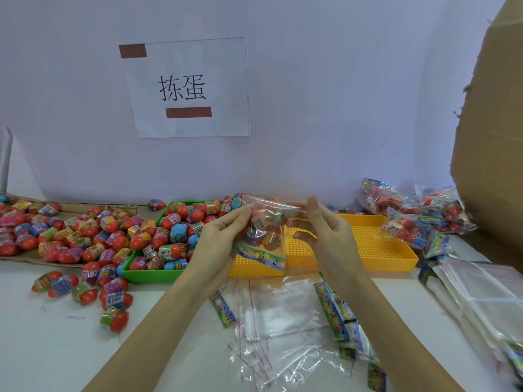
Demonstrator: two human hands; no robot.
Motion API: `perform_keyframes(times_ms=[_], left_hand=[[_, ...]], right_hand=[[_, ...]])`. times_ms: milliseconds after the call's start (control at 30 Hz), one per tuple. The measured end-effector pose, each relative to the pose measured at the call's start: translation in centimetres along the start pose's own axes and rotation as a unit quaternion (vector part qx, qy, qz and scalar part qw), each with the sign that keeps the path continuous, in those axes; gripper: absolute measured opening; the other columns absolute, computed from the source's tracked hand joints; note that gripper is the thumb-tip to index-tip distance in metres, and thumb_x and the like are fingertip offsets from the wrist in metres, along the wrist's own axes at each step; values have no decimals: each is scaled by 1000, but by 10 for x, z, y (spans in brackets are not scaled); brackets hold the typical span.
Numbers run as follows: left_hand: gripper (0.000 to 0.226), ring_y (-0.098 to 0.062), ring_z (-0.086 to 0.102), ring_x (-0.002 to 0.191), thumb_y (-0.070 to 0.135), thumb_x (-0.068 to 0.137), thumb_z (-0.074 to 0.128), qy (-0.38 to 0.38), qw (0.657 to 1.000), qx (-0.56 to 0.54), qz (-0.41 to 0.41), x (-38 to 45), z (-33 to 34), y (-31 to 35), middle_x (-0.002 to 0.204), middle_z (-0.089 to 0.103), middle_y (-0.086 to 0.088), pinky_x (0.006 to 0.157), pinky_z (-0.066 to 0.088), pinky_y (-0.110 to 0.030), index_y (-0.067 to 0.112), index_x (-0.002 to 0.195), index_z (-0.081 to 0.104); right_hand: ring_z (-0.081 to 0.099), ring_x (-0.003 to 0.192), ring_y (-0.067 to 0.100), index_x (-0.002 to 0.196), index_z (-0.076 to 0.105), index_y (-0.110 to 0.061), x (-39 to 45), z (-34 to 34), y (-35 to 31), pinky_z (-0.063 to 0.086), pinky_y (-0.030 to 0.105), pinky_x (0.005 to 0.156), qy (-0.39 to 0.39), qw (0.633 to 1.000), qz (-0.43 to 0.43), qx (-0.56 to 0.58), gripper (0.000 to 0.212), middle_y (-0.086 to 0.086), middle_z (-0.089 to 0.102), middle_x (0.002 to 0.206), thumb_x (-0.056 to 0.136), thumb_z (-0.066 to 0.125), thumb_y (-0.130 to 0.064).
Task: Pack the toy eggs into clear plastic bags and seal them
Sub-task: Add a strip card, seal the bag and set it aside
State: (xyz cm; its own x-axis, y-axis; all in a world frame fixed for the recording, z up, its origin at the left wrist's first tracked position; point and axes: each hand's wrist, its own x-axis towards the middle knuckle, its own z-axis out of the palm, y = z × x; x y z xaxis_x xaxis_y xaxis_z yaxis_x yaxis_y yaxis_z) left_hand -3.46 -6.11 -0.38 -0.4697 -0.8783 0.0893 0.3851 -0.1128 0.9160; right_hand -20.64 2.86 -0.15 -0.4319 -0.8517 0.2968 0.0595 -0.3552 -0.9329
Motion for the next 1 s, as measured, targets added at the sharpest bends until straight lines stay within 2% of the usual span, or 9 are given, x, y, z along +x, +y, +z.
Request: perform_keyframes(times_ms=[100,200,500,667,733,800,867,933,1000], left_hand=[[39,-19,76,106,23,95,68,12,1000,22,0,-1,-1,-1,121,78,-13,80,64,-27,4,128,73],[34,-23,74,104,24,96,70,11,996,81,17,-1,-2,-1,117,79,-14,84,61,-28,6,123,77],[28,-16,75,99,30,87,78,22,998,50,8,-2,-6,-1,111,81,-11,83,59,-24,11,107,85],[30,-16,74,105,36,84,80,41,994,95,43,-3,-4,-3,111,81,-5,92,55,-30,17,106,85],[21,-11,75,101,33,86,79,59,989,101,87,-2,-6,0,108,81,-2,81,59,-22,24,103,86],[16,-10,76,98,31,88,78,63,978,134,149,-1,-8,1,101,81,0,78,61,-20,28,101,86],[17,-10,73,92,28,88,76,32,963,167,210,-3,-9,3,92,77,2,77,60,-21,28,102,86],[18,-12,68,88,22,89,76,-37,925,250,284,-4,-10,4,89,73,1,74,58,-26,21,105,85],[19,-16,68,90,15,90,77,-100,868,352,337,-5,-10,3,95,74,-1,76,59,-33,15,108,83]], right_hand=[[73,89,10,104,80,-18,0,-1,3,56,20,70,21,996,-33,-76,25,-2,79,95,95,70,-39],[71,82,6,97,80,-20,0,-3,5,56,17,68,35,993,-38,-102,10,-6,79,88,96,74,-28],[65,70,3,88,80,-14,4,-9,3,53,17,67,21,992,-29,-121,21,-5,74,74,92,74,-34],[72,84,9,105,79,-18,9,-19,6,57,21,70,16,993,-17,-119,14,-2,78,91,101,68,-27],[74,85,12,114,75,-18,10,-20,8,58,24,67,45,992,14,-114,21,2,77,99,104,64,-34],[70,69,15,103,76,-11,10,-20,8,53,24,54,58,989,72,-111,38,9,75,91,103,61,-46],[67,61,19,90,80,-3,9,-20,5,47,24,45,-3,984,172,-51,63,16,74,85,100,55,-60],[73,69,25,95,83,-3,8,-19,1,52,24,49,-80,967,241,16,75,22,77,95,97,50,-70],[79,86,30,108,81,-4,8,-19,0,58,25,57,-98,969,225,33,67,23,78,107,96,57,-65]])
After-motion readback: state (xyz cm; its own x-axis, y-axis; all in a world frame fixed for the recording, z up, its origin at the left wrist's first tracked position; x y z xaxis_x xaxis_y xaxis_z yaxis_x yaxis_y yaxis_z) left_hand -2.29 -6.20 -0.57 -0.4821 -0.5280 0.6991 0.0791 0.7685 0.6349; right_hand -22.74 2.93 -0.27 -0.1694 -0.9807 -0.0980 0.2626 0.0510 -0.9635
